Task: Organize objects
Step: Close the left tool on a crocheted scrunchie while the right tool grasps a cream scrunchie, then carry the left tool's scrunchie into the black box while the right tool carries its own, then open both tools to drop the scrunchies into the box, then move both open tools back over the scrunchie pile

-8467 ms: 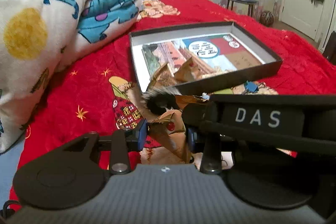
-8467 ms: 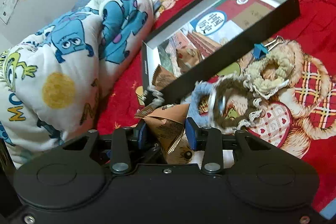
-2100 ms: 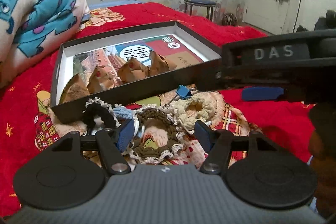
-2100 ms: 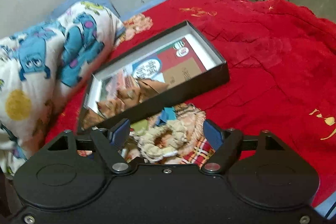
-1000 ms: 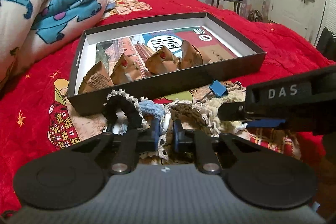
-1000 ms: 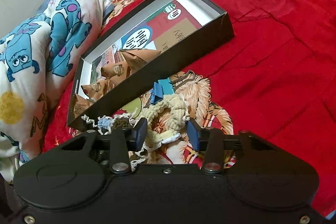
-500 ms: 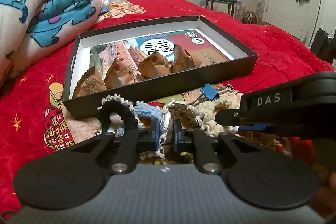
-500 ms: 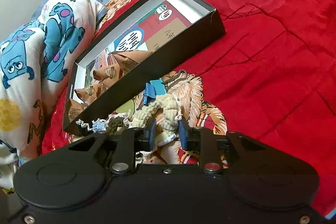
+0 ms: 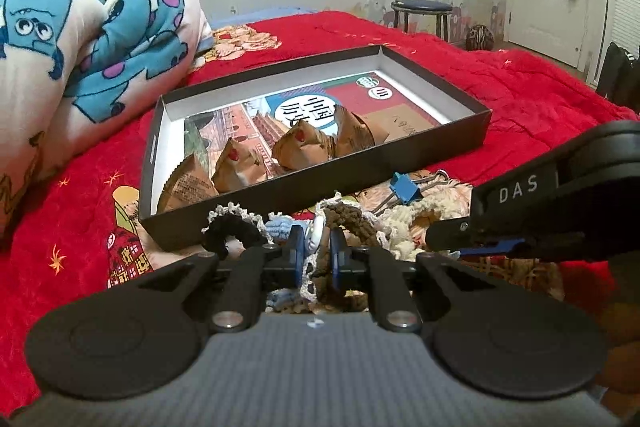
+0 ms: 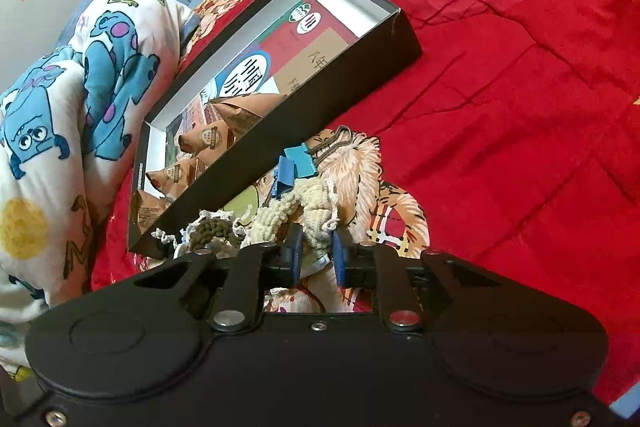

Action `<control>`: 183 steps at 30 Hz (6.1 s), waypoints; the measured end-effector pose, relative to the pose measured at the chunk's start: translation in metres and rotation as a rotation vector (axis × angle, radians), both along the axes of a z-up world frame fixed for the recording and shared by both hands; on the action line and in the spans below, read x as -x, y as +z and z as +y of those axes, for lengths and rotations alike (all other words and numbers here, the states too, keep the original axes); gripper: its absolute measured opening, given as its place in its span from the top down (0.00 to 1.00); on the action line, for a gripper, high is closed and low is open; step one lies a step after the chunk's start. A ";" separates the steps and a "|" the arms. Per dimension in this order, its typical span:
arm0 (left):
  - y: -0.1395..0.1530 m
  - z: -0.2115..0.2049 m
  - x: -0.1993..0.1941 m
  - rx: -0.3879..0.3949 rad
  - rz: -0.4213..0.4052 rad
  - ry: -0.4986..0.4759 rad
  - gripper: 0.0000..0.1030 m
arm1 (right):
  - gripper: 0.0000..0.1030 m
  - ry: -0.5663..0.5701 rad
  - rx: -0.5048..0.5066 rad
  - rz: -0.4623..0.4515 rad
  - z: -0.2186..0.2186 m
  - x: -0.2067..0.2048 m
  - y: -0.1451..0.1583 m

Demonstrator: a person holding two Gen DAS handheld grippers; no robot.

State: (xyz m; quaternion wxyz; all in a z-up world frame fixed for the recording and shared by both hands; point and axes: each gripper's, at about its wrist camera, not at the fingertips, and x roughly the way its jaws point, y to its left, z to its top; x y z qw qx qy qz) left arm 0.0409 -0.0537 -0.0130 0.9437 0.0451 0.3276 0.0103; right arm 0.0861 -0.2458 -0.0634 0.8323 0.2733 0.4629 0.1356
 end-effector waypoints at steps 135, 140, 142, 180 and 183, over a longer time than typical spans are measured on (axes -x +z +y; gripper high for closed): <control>-0.002 0.120 -0.071 0.150 -0.108 0.267 0.79 | 0.86 0.175 -0.020 -0.433 0.121 -0.083 0.016; -0.002 0.120 -0.071 0.161 -0.107 0.276 0.76 | 0.86 0.180 -0.041 -0.410 0.121 -0.085 0.013; -0.001 0.121 -0.071 0.165 -0.110 0.279 0.74 | 0.86 0.178 -0.046 -0.406 0.121 -0.085 0.012; 0.057 0.114 0.031 0.180 -0.189 0.100 0.31 | 0.67 0.185 0.018 -0.434 0.067 0.000 0.082; 0.052 0.109 0.027 0.187 -0.139 0.083 0.28 | 0.64 0.190 0.040 -0.403 0.052 0.025 0.071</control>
